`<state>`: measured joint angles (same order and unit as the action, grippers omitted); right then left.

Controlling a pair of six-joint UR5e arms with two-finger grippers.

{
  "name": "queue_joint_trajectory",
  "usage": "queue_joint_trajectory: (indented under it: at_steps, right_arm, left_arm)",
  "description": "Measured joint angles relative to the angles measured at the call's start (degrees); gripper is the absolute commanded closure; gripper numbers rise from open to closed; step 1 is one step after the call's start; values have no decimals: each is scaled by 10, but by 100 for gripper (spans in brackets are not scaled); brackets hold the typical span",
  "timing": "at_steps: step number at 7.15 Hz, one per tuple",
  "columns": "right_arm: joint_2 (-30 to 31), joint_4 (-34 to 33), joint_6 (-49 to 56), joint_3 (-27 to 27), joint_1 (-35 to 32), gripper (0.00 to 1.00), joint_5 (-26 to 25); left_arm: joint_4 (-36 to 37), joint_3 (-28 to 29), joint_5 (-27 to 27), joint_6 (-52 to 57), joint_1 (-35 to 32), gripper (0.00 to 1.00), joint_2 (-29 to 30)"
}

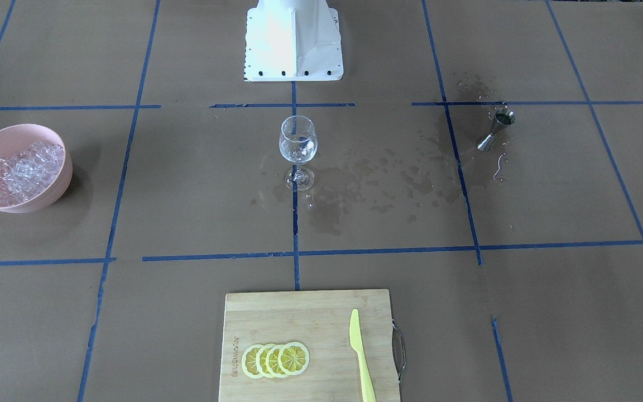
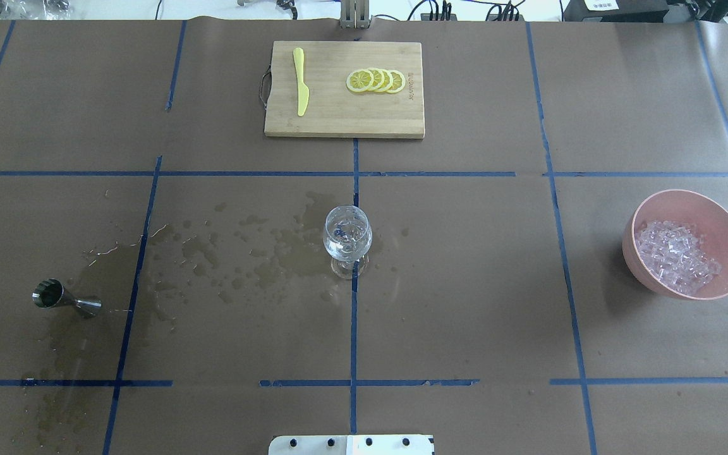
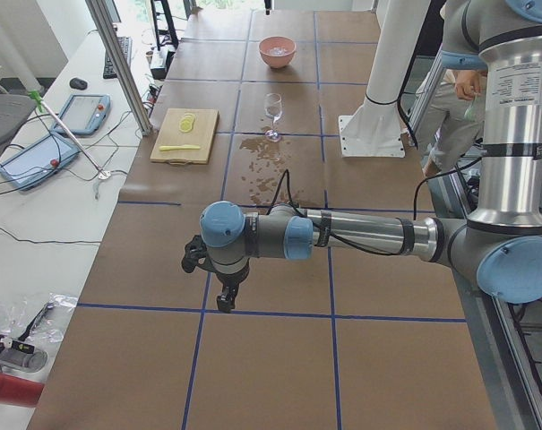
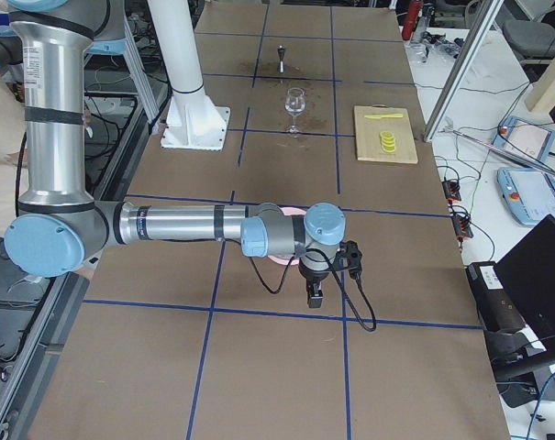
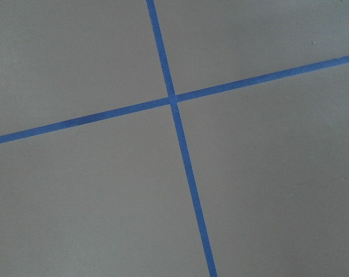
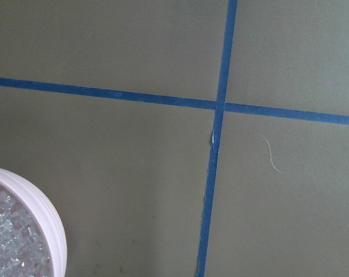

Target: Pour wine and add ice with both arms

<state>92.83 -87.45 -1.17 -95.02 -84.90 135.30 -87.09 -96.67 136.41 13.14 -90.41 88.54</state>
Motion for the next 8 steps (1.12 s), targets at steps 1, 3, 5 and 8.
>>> queue_joint_trajectory:
  at_steps: [1,3,5,8]
  right_arm:
    - [-1,0,0,0,0,0,4]
    - [-1,2,-1,-2,0,0,6]
    - [-1,2,-1,-8,0,0,6]
    - [0,2,-1,-9,0,0,6]
  left_arm:
    - [0,-9,-3,1,-1,0,0]
    - [0,-37,-10,0,-1,0,-4]
    - [-1,-39,-11,-2,1,0,1]
    - [-25,-41,21,2,0,0,-20]
